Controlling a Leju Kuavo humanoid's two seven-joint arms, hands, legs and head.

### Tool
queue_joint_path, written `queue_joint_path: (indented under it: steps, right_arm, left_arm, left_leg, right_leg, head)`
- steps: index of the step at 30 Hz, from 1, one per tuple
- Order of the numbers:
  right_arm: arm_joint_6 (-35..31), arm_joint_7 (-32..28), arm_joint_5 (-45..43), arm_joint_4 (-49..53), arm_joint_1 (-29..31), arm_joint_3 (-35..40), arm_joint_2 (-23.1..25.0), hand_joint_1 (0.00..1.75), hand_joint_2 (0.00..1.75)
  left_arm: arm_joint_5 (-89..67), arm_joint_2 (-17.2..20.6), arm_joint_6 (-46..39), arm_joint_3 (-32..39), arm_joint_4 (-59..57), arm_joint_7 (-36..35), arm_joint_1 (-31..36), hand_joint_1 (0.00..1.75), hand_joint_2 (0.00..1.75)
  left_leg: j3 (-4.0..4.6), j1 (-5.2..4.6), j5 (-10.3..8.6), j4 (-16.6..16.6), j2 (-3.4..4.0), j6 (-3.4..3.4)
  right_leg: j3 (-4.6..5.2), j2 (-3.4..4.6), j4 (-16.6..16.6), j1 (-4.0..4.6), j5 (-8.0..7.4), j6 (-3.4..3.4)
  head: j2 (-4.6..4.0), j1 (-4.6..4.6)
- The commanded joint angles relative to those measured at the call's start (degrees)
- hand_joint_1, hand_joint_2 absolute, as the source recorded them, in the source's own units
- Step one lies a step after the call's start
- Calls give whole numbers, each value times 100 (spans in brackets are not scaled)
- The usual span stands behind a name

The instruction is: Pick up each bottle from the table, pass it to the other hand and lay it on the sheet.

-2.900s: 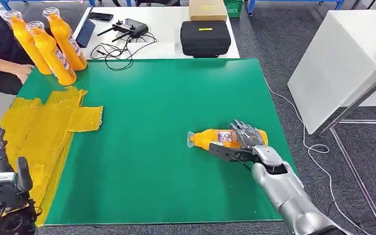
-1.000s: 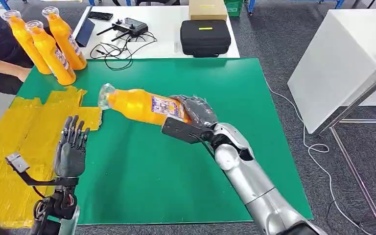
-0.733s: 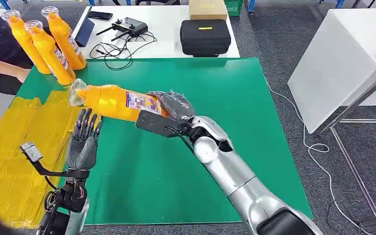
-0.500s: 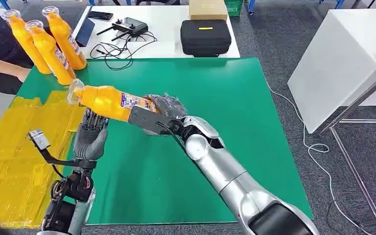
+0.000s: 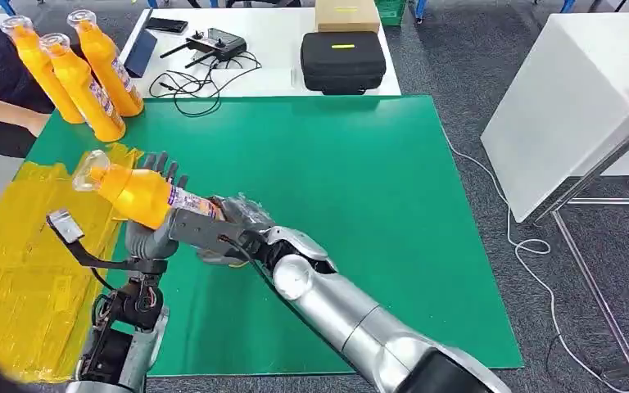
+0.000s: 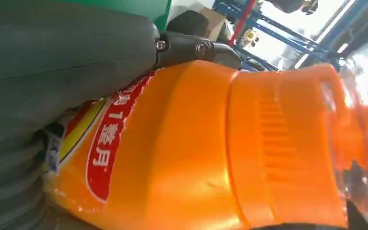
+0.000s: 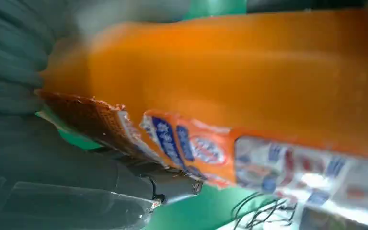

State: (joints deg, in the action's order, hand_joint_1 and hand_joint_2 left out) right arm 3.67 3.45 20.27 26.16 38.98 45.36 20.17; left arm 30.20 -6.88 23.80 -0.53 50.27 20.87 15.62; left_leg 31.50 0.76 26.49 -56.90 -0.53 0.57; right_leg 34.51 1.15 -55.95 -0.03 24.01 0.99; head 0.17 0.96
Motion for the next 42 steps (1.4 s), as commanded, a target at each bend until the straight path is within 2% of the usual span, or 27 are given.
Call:
queue_joint_path:
  steps: [1, 5, 6, 7, 13, 14, 20, 23, 27, 28, 29, 30, 31, 33, 35, 38, 40, 42]
  right_arm:
    - [-16, 81, -281, 560, -106, 2156, -17, 175, 175]
    - [-85, 114, -478, 539, -99, 2370, -17, 175, 175]
    - [-105, 115, -532, 484, -93, 2376, -17, 175, 175]
    - [-110, 115, -536, 462, -88, 2382, -17, 175, 175]
    - [-146, 34, -616, 154, -48, 2294, -17, 175, 175]
    - [-154, 25, -621, 103, -37, 2279, -17, 175, 175]
    - [-181, -84, -664, -160, 24, 2140, -17, 175, 175]
    - [-272, -189, -643, -319, 75, 1979, -17, 175, 175]
    - [-565, -389, -280, -515, 168, 1308, -54, 175, 175]
    - [-692, -445, -174, -447, 166, 1120, -115, 127, 175]
    - [-810, -479, -90, -369, 157, 963, -177, 0, 175]
    - [-794, -485, -86, -288, 145, 770, -244, 0, 175]
    - [-856, -620, -84, -97, 98, 452, -351, 0, 0]
    - [-784, -784, 101, 250, -21, -84, -502, 0, 0]
    - [-680, -788, 291, 392, -82, -280, -550, 0, 0]
    - [-694, -1009, 601, 1293, -445, -1053, -756, 0, 0]
    - [-578, -979, 731, 1705, -604, -1240, -876, 0, 0]
    - [-554, -1000, 773, 1963, -746, -1422, -912, 0, 0]
  left_arm:
    - [7, 62, -59, -19, 149, -105, 34, 0, 175]
    - [45, 20, -33, -10, 232, -150, -10, 0, 175]
    - [45, 26, -47, -1, 256, -148, -34, 16, 175]
    - [45, 29, -43, 3, 273, -131, -48, 175, 175]
    - [7, 76, -19, 13, 378, -25, -164, 175, 175]
    - [12, 74, -10, 21, 375, -14, -167, 175, 175]
    - [31, 103, 2, 69, 250, 36, -114, 175, 175]
    - [-2, 148, 17, 95, 117, 142, -78, 175, 175]
    - [-495, 248, -246, 210, 45, 434, -47, 175, 175]
    - [-667, 290, -367, 242, 30, 525, -39, 175, 175]
    - [-976, 356, -612, 228, 35, 673, -28, 175, 175]
    - [-1259, 410, -880, 223, -6, 796, 4, 175, 175]
    - [-1657, 481, -1323, 258, -118, 962, 81, 175, 175]
    - [-2292, 590, -1917, 364, -308, 1216, 212, 175, 175]
    - [-2380, 614, -1859, 472, -393, 1249, 268, 175, 175]
    - [-3712, 803, -3407, 613, -580, 1583, 447, 175, 175]
    - [-4000, 857, -3621, 744, -667, 1634, 508, 175, 175]
    - [-4555, 899, -4284, 757, -753, 1648, 530, 175, 175]
  left_leg:
    - [-26, 4, 11, 2, 8, 2]
    - [-27, 2, 10, 2, -6, 1]
    - [-13, 0, 5, 2, -6, 0]
    - [-29, 0, 10, 4, -7, 0]
    - [-7, -1, 0, 3, -8, -1]
    - [-26, -1, 7, 5, -13, -1]
    - [-23, 0, 3, 4, -17, 0]
    - [-13, -3, 0, 5, -12, 0]
    - [-16, -2, 1, 4, -13, 0]
    - [-28, -1, 5, 5, -17, 0]
    - [-12, -3, 0, 3, -13, 0]
    - [-25, -1, 4, 4, -16, 0]
    - [-11, -4, -1, 4, -11, 1]
    - [-15, -3, -2, 5, -14, 1]
    - [-13, -3, -1, 4, -10, 0]
    - [-22, 1, 3, 3, -12, -1]
    - [-26, 1, 4, 3, -26, 0]
    - [-10, 1, -1, 1, -16, 0]
  right_leg:
    - [-27, -5, 4, 6, 9, 2]
    - [-32, -22, 4, 7, 13, 2]
    - [-19, -18, 5, 5, 7, 1]
    - [-34, -23, 6, 7, 14, 1]
    - [-12, -18, 8, 3, 3, 0]
    - [-31, -28, 7, 4, 12, 0]
    - [-30, -32, 8, 5, 9, 1]
    - [-16, -23, 7, 1, 4, 1]
    - [-20, -25, 7, 3, 6, 1]
    - [-33, -33, 7, 4, 12, 1]
    - [-17, -24, 6, 2, 5, 1]
    - [-31, -32, 7, 4, 10, 1]
    - [-15, -22, 6, 1, 3, 2]
    - [-20, -25, 8, 1, 3, 2]
    - [-16, -20, 6, 1, 1, 1]
    - [-25, -25, 6, 5, 6, 1]
    - [-32, -40, 5, 6, 12, 2]
    - [-15, -21, 5, 4, 3, 4]
  head:
    - [0, 2]
    - [0, 2]
    - [0, 0]
    - [0, 2]
    - [0, 0]
    - [0, 2]
    - [0, 2]
    - [0, 2]
    - [0, 2]
    - [0, 2]
    - [0, 2]
    - [0, 2]
    - [0, 4]
    - [0, 2]
    - [0, 0]
    - [0, 2]
    - [0, 2]
    - [0, 2]
